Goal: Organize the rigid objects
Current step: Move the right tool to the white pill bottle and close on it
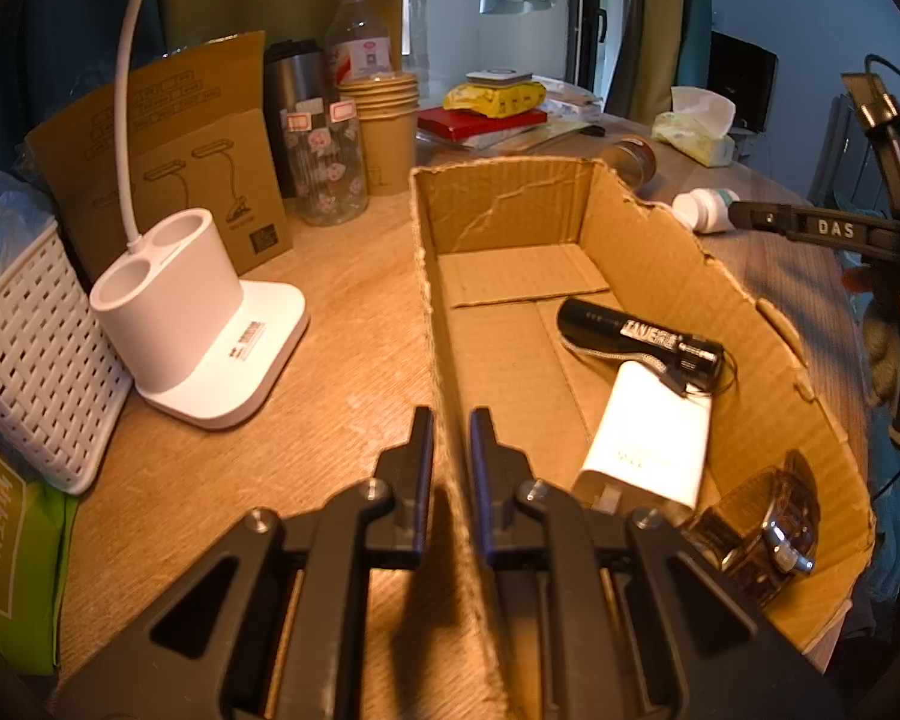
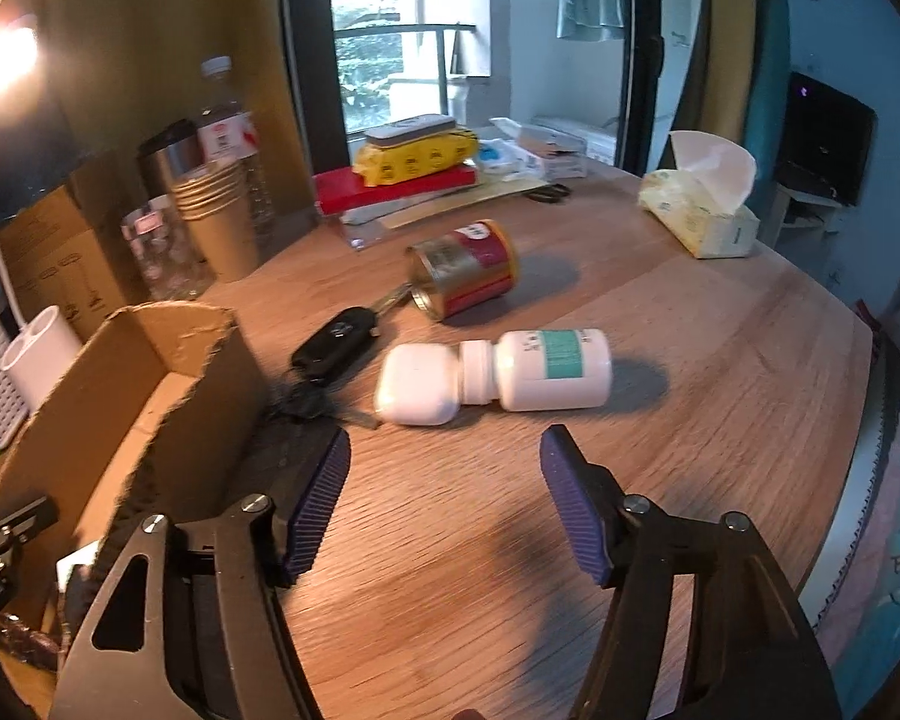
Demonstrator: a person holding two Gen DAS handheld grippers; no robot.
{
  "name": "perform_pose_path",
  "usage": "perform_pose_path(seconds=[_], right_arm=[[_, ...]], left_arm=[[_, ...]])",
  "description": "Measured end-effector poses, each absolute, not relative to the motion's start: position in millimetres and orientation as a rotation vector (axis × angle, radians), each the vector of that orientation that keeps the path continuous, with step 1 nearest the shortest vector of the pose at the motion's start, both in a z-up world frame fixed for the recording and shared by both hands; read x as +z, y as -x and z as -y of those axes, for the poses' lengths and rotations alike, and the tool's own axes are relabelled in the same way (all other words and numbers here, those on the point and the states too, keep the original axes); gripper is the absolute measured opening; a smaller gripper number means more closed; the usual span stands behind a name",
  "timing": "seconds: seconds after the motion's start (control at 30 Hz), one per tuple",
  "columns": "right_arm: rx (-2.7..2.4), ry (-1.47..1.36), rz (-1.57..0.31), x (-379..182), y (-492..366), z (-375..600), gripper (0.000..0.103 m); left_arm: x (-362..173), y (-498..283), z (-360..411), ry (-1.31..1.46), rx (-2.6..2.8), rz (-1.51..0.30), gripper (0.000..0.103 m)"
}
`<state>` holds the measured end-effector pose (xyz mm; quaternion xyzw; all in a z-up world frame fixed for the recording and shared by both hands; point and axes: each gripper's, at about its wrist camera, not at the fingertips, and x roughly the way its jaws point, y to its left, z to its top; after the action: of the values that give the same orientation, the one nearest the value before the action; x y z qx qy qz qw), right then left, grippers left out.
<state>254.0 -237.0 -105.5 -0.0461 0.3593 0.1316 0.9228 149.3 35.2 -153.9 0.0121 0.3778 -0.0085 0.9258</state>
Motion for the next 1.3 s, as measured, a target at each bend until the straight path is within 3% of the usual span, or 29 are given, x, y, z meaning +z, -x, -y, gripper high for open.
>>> perform_pose_path(seconds=[0.63, 1.2, 1.27, 1.3], right_arm=[[0.182, -0.134, -0.833, -122.4, -323.0, 262.6, 0.071], [0.074, -0.04, -0.861, -141.5, -372.0, 251.1, 0.071], [0.071, -0.038, -0.866, -145.2, -372.5, 251.8, 0.067], [0.068, -0.035, -0.863, -145.6, -372.1, 251.7, 0.057]], left_arm=[[-156.9, -149.7, -34.3, -0.022, -0.019, -0.777, 0.013], [-157.9, -149.4, -32.5, -0.017, -0.021, -0.78, 0.013], [-158.2, -148.7, -31.5, -0.018, -0.022, -0.78, 0.013], [-157.9, -149.5, -32.7, -0.017, -0.022, -0.78, 0.013]])
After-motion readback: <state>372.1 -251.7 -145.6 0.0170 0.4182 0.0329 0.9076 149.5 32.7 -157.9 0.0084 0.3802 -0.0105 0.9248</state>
